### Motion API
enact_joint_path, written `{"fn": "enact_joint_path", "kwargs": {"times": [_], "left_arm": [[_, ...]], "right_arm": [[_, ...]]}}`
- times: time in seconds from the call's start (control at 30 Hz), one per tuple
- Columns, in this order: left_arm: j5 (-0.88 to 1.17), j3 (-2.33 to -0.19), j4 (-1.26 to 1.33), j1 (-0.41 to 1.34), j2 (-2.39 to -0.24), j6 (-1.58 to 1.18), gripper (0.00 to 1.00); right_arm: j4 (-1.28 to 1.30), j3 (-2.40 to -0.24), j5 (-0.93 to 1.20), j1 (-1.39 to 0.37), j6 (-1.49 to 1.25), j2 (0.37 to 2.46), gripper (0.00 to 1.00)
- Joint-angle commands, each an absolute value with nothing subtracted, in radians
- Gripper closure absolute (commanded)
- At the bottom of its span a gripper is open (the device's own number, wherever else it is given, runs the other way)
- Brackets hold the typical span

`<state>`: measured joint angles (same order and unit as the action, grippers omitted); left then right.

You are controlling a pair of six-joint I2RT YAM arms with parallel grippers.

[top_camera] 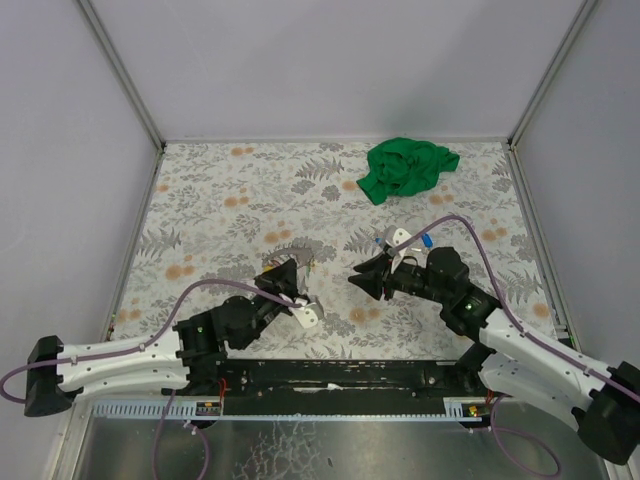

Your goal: Put the keys on the keyring

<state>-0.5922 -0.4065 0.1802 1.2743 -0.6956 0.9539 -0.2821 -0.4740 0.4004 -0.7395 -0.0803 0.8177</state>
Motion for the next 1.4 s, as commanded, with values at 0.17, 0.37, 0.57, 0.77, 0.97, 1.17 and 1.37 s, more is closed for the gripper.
{"fn": "enact_joint_path", "kwargs": {"times": [0.17,0.37,0.57,0.77,0.97,1.17,1.37], "left_arm": [[-0.433,-0.289,0.448,1.257,-0.699,1.12,1.0],[-0.396,-0.282,0.455,1.258,-0.725,1.226,1.0],[-0.349,-0.271,0.416,1.261,-0.726,1.279,1.0],[-0.303,-0.252,0.397,1.265,-0.69,1.281,1.0],[-0.284,-0.244,0.39,1.267,-0.676,1.294,1.0],[-0.278,-0.239,0.38,1.267,-0.661,1.299,1.0],[-0.266,-0.236,0.381,1.266,-0.658,1.297,1.0]], "right_arm": [[-0.452,-0.528,0.583,-0.736,0.028,0.93,0.58],[-0.508,-0.496,0.607,-0.735,0.064,0.956,0.59],[-0.652,-0.415,0.636,-0.736,0.074,0.97,0.62],[-0.693,-0.395,0.644,-0.736,0.075,1.011,0.71],[-0.753,-0.382,0.671,-0.736,0.07,1.042,0.77],[-0.818,-0.365,0.74,-0.736,0.046,1.048,0.77],[-0.84,-0.366,0.759,-0.736,0.032,1.059,0.77]]}}
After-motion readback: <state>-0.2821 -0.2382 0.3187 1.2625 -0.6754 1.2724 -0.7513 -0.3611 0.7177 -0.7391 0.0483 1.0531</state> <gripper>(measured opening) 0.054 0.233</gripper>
